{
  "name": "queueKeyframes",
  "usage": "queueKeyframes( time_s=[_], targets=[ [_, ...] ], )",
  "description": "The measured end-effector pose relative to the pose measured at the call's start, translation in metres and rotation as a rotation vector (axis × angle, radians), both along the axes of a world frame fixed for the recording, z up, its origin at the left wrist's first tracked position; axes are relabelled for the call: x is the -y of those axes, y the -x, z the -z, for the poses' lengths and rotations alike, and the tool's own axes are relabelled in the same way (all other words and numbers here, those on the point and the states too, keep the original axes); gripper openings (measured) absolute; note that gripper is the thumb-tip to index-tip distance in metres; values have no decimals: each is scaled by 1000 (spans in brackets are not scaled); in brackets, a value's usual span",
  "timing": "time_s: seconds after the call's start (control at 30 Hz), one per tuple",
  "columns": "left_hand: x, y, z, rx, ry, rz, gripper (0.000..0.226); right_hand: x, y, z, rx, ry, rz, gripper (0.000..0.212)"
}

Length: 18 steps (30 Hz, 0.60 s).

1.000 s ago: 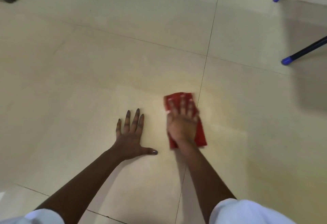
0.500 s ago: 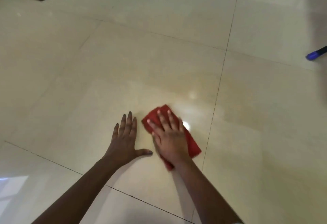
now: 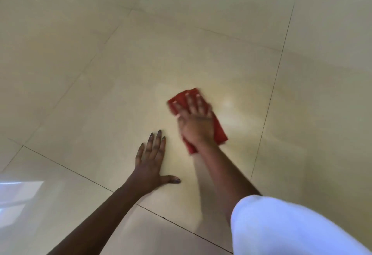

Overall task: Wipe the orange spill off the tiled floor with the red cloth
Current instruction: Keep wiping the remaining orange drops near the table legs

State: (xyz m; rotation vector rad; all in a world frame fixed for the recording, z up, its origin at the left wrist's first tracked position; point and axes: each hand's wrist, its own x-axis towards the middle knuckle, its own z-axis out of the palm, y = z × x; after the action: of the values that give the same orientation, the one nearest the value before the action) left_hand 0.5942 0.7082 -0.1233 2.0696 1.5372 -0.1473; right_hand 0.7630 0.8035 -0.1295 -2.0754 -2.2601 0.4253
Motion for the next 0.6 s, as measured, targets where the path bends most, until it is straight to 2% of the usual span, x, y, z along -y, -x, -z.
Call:
queueKeyframes(
  time_s=[0.1,0.2,0.27,0.37,0.43,0.5,0.6],
  targets=[
    [4,-1,-4,69,-5,-80,137,52,34,-3,-57,2,-167,47],
    [0,-3,-6,57,7,-93,139,112,3,-5,-54,-23,-199,45],
    [-2,-4,-7,20,4,-71,137,135,-43,-6,-4,-21,-75,47],
    [9,-8,-6,-10,-2,30,135,128,-112,-8,91,29,221,51],
    [23,-12,-4,-51,-10,123,133,117,-116,-6,92,74,367,50],
    [33,-16,-2,-69,-22,153,130,130,-87,-6,69,19,311,50],
    [49,-25,-5,-63,-43,230,122,188,-51,-1,28,-80,24,46]
  ],
)
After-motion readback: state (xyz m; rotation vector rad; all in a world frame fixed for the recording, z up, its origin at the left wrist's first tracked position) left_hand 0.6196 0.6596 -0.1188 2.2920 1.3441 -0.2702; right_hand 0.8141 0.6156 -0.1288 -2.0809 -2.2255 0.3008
